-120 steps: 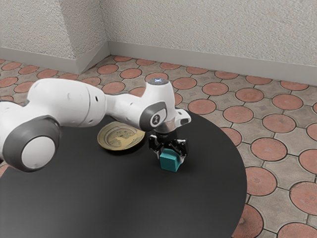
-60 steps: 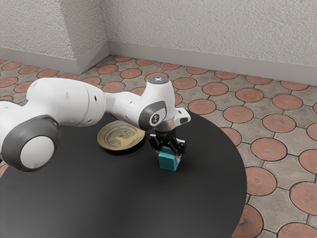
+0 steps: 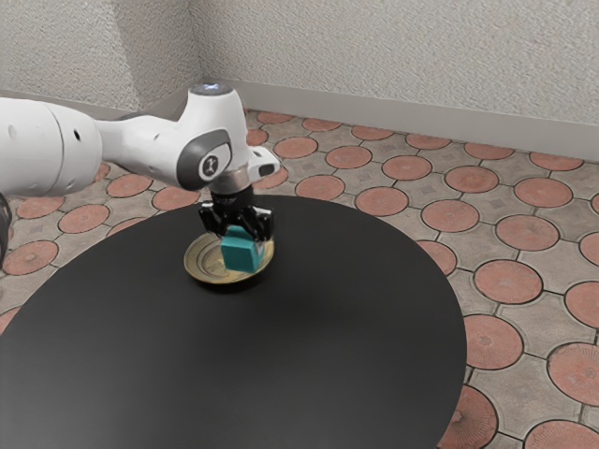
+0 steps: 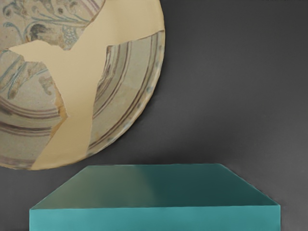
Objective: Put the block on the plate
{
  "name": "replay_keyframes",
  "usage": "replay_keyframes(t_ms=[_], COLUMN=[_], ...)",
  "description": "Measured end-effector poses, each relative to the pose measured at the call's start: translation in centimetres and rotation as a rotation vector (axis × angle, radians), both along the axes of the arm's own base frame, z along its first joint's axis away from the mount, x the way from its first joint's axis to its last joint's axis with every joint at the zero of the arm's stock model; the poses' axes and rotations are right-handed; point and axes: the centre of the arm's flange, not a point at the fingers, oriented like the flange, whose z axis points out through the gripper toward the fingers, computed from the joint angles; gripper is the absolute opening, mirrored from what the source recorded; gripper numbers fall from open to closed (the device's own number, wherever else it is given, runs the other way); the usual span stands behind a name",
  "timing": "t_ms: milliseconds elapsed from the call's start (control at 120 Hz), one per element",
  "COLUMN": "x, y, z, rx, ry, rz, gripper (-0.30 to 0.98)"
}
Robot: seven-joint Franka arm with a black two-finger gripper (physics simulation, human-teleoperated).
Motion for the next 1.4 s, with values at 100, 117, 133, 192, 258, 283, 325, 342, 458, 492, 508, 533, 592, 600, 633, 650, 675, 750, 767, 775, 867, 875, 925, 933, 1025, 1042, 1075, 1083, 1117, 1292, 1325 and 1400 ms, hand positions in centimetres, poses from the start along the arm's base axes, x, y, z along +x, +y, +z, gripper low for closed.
replay_keyframes(t_ms=[100,117,133,192,258,283,325,342,458,492,508,533,592,600,633,650,675,750,767,775,867,875,925,933,1025,1042,1075,1083,1117,1292,1325,1400], x=[0.2,0.5,0.8,2.5,4.8,5.7,6.9,7.4,9.5,10.0,10.2,10.4,10.7,10.7,10.7,10.7,10.6,10.3,10.2,10.2,9.3,9.1,8.2,8.0,6.3,6.0,5.3,5.1,4.4,0.9,0.3,-1.1], y=[3.8,4.4,5.0,7.1,9.5,10.1,10.7,10.9,11.7,11.8,11.8,11.8,12.1,12.1,12.2,12.3,12.2,12.1,12.1,12.1,12.0,12.0,11.5,11.5,10.0,9.6,9.2,9.1,8.8,7.5,7.3,7.2], z=[-0.2,-0.4,-0.6,-1.8,-3.0,-3.3,-3.8,-3.9,-5.2,-5.5,-5.7,-6.0,-6.6,-6.6,-6.7,-6.6,-6.5,-6.2,-6.0,-5.9,-4.4,-4.2,-3.0,-2.8,0.2,0.8,1.9,2.1,3.1,9.1,10.3,12.3], rx=[0.011,0.014,0.017,0.029,0.041,0.045,0.052,0.054,0.062,0.062,0.062,0.063,0.063,0.063,0.058,0.051,0.040,0.015,0.011,0.010,-0.008,-0.010,-0.019,-0.021,-0.035,-0.038,-0.043,-0.044,-0.048,-0.035,-0.032,-0.031], ry=[0.007,0.006,0.007,0.008,-0.003,-0.009,-0.021,-0.025,-0.042,-0.046,-0.048,-0.048,-0.046,-0.046,-0.045,-0.047,-0.049,-0.050,-0.052,-0.053,-0.059,-0.059,-0.061,-0.061,-0.078,-0.083,-0.089,-0.090,-0.097,-0.116,-0.114,-0.100], rz=[0.042,0.047,0.052,0.067,0.078,0.077,0.068,0.064,0.034,0.025,0.020,0.013,0.002,0.000,-0.003,-0.001,0.000,0.000,-0.001,-0.001,-0.006,-0.006,-0.014,-0.015,-0.041,-0.047,-0.055,-0.057,-0.063,-0.109,-0.116,-0.122], gripper=[0.39,0.39,0.39,0.39,0.39,0.39,0.39,0.39,0.39,0.39,0.39,0.39,0.39,0.39,0.42,0.44,0.47,0.53,0.54,0.55,0.60,0.60,0.62,0.62,0.64,0.65,0.65,0.65,0.66,0.67,0.68,0.68])
